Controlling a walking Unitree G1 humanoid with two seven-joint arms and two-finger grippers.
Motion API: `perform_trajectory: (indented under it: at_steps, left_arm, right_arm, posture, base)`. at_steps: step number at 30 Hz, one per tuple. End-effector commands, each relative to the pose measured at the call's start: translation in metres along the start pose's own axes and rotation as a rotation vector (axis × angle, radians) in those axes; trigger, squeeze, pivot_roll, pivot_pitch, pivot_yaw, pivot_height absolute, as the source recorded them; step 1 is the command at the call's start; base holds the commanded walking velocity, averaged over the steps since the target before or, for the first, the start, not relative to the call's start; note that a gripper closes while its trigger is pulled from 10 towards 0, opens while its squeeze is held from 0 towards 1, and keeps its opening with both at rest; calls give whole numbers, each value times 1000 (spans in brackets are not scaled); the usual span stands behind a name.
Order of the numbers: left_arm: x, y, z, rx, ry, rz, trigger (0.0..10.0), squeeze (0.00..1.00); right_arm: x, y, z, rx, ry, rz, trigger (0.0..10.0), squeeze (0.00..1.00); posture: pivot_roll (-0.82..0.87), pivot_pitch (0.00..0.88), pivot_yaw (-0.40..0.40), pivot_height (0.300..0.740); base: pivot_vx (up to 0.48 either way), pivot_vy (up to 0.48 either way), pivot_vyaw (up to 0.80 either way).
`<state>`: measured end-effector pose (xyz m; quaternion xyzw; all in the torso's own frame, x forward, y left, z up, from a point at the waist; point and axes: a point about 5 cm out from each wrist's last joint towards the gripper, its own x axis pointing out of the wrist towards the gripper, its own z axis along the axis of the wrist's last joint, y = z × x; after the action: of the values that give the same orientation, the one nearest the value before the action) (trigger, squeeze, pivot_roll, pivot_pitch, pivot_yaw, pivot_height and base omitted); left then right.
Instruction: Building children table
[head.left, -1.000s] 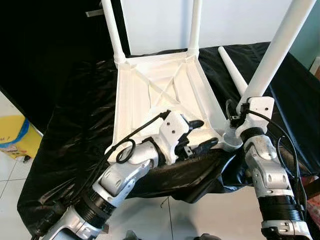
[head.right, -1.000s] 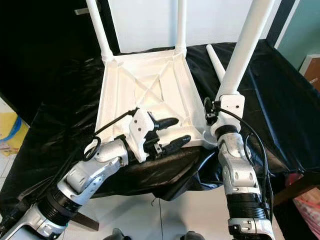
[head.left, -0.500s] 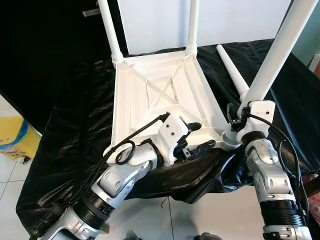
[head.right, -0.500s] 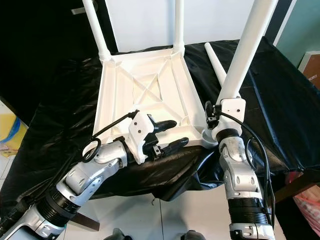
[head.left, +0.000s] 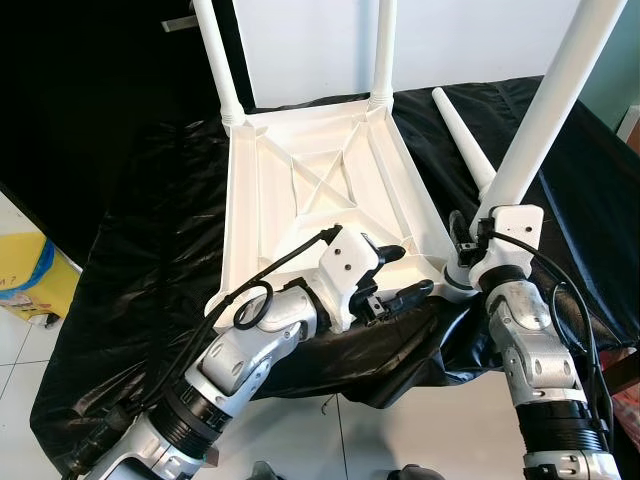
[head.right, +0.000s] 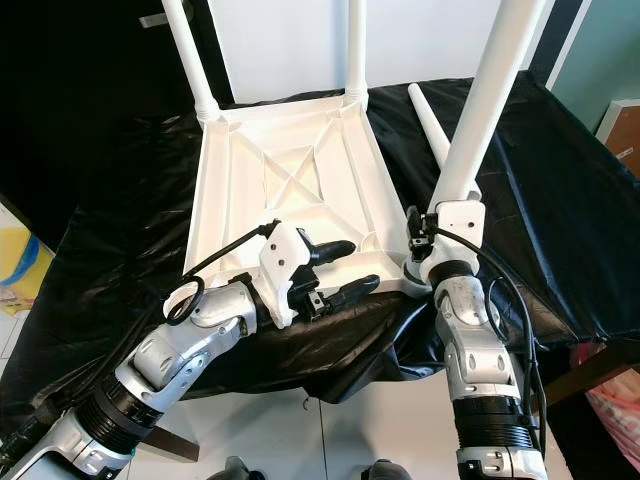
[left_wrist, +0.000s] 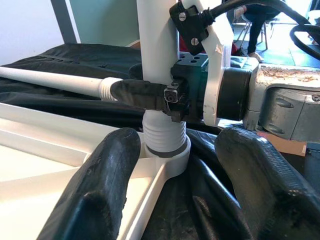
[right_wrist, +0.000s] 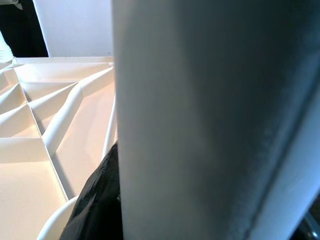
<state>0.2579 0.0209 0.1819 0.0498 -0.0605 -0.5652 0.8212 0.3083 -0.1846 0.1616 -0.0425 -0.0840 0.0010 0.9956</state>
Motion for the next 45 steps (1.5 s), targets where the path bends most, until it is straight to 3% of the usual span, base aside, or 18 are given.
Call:
perform_trajectory:
  at_steps: [1, 19, 28, 45]
  left_arm:
    - [-2, -9, 1, -1, 8, -166, 10000, 0]
    - [-4, -15, 0, -13, 12, -188, 10000, 0]
    - [-3, -15, 2, -8, 12, -198, 10000, 0]
    - [-4, -13, 4, -1, 11, -195, 10000, 0]
  right_arm:
    - [-6, 4, -15, -3, 67, 19, 10000, 0]
    - [-18, 3, -22, -85, 83, 56, 10000, 0]
    - [-25, 8, -27, -135, 30, 168, 10000, 0]
    - [-33, 5, -34, -79, -34, 224, 10000, 0]
  posture:
    - [-117, 83, 50, 740]
    - [-119, 84, 61, 740]
    - [-118, 78, 63, 740]
    - [-111, 88, 70, 740]
  base:
    - [0, 0, 0]
    - [0, 0, 0]
    - [0, 0, 0]
    - [0, 0, 0]
